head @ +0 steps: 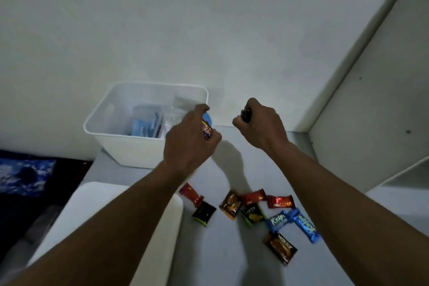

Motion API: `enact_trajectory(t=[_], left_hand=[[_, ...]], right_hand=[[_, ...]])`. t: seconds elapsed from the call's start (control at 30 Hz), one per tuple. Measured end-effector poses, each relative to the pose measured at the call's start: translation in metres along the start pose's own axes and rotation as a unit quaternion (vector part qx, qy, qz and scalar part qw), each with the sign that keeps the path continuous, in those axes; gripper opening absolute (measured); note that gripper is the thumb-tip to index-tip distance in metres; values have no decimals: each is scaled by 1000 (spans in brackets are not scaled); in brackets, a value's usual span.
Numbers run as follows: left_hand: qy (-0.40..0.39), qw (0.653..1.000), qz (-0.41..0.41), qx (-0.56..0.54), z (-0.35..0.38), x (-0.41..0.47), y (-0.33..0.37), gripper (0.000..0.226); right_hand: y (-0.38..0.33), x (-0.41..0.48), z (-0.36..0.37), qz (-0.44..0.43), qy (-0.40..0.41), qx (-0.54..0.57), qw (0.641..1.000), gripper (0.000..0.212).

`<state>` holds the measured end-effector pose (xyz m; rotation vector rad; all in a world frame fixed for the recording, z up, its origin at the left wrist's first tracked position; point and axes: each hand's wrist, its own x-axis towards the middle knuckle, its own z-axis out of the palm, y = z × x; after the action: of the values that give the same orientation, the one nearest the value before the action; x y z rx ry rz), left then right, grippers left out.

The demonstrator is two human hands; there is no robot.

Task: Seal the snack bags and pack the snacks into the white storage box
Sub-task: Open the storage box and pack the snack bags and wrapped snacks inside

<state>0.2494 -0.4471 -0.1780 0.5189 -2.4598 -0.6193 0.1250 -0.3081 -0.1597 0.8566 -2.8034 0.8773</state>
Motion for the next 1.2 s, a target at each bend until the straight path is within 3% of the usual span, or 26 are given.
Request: enact_trajectory(t=[0.1,0.2,0.37,0.5,0.6,0.73,0.8,0.9,1.03,1.2], left_hand=[[-21,999,-44,13,-36,32,-24,53],[-93,991,-62,69,-54,54,-52,45],[-179,978,-83,62,-48,61,-88,60],[-187,978,-93,26,-38,53,-102,77],[-122,989,-70,42,-38,40,-100,67],[26,998,7,59,-39,5,-77,30],[49,996,65,41,-32,-21,-62,20],[-3,994,97,42,-8,-64,-48,14],[-117,986,91,80,42,-112,-44,25],[-157,969,99,164,99,-143,-60,58]], right_hand=[[-53,23,3,-32,6,17,999,26],[-91,39,27,-53,-11,7,998,26],[-112,53,80,-59,-39,-23,997,24],[-109,52,98,-45,-83,-14,995,41],[-105,47,89,-45,-89,7,995,44],[-89,28,63,-53,-24,27,998,40],[-72,15,50,-41,0,34,999,38],[-41,-13,41,0,34,55,998,36],[11,-62,56,63,33,47,996,35],[68,-113,97,126,-104,-7,987,51]])
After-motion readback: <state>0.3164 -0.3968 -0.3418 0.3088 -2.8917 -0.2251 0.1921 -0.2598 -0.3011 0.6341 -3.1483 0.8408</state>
